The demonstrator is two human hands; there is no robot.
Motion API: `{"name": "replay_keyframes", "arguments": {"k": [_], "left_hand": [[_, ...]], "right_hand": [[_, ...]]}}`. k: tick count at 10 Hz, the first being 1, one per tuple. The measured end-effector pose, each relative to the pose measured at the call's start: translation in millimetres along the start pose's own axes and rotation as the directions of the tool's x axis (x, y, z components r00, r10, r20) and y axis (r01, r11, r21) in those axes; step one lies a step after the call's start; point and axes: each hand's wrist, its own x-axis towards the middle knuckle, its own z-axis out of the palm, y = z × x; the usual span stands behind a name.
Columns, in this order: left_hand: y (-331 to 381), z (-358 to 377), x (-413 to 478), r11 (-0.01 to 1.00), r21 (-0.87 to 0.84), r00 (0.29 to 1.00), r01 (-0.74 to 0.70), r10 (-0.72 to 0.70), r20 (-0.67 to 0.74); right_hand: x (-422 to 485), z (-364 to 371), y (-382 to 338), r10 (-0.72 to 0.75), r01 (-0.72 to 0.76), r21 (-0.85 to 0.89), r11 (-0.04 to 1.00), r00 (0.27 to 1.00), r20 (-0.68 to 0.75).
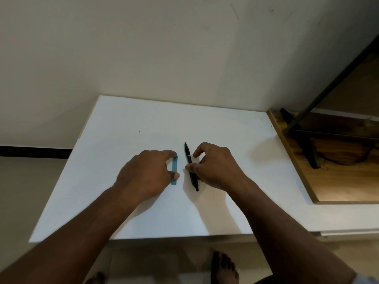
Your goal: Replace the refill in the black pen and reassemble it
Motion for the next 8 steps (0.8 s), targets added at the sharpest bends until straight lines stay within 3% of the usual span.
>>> {"name": "replay_keyframes", "arguments": {"k": [3, 6, 8], "left_hand": [[-1, 0, -1, 1.000, -0.026, 1.000, 0.003, -0.003, -0.006], [-4, -3, -7, 0.993, -0.121, 0.999, 0.019, -0.015, 0.034], [3, 13, -31, 0.995, -0.088, 0.993, 0.047, -0.056, -0.102]], "right_hand": [[-6, -6, 0, 0.034, -0.036, 0.087, 0.996, 0.999, 0.017], [-18, -6, 16, 0.061, -0.049, 0.363, 0.931, 0.998, -0.022], [-41, 12, 24, 0.044, 0.003, 0.263, 0.965, 0.984, -0.173]]}}
